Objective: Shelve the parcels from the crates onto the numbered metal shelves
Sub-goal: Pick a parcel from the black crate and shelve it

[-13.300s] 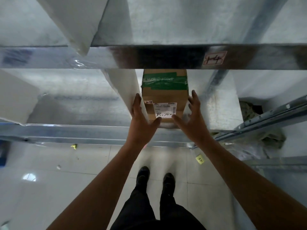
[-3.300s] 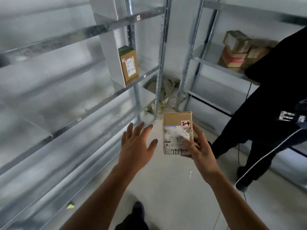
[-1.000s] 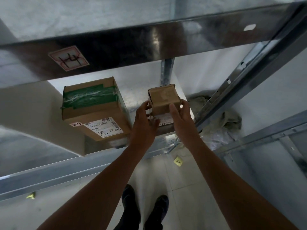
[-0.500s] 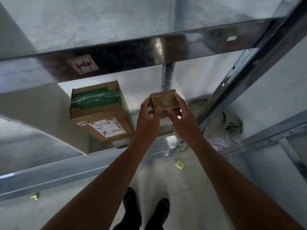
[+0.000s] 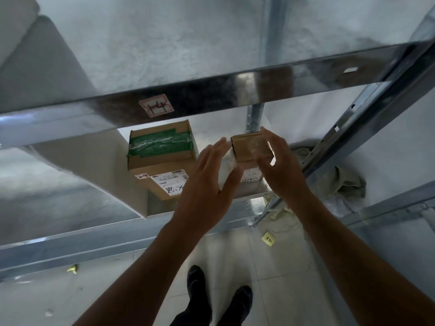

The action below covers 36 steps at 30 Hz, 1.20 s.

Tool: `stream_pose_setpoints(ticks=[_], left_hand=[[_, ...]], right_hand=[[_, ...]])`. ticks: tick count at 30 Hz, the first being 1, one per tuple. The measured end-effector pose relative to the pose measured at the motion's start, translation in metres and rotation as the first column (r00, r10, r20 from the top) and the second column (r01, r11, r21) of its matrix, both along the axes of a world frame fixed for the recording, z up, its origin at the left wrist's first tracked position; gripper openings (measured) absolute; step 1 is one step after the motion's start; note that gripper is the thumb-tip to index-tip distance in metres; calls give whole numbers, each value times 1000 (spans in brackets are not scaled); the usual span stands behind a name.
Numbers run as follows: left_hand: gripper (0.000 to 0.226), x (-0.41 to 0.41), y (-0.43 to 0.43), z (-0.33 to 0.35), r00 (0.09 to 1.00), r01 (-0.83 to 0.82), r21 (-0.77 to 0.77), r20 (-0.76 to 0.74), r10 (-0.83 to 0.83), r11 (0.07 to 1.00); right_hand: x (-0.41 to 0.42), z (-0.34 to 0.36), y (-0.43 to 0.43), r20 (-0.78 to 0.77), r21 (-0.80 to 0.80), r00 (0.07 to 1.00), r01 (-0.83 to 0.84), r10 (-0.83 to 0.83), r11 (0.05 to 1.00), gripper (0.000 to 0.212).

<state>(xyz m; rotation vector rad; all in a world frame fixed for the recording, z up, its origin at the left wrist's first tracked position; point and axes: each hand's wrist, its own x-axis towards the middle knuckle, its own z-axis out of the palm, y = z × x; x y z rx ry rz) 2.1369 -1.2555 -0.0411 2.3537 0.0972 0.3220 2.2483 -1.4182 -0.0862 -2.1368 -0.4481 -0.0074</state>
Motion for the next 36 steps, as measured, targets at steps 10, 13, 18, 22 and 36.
stream_pose_setpoints(ticks=[10, 13, 18, 22, 36], left_hand=[[67, 6, 57, 17, 949, -235, 449, -88, 304, 862], [68, 6, 58, 7, 938, -239, 457, -120, 326, 857], [72, 5, 56, 5, 936, -260, 471, -90, 339, 843], [71, 6, 57, 6, 936, -261, 453, -99, 339, 852], [57, -61, 54, 13, 985, -165, 373, 8, 175, 913]], right_hand=[[7, -12, 40, 111, -388, 988, -57, 108, 920, 49], [13, -18, 43, 157, -399, 979, -56, 128, 915, 49], [15, -20, 43, 138, -395, 979, -83, 148, 915, 50], [7, -15, 42, 128, -365, 987, -48, 101, 930, 50], [-71, 27, 24, 16, -266, 990, -129, 138, 955, 58]])
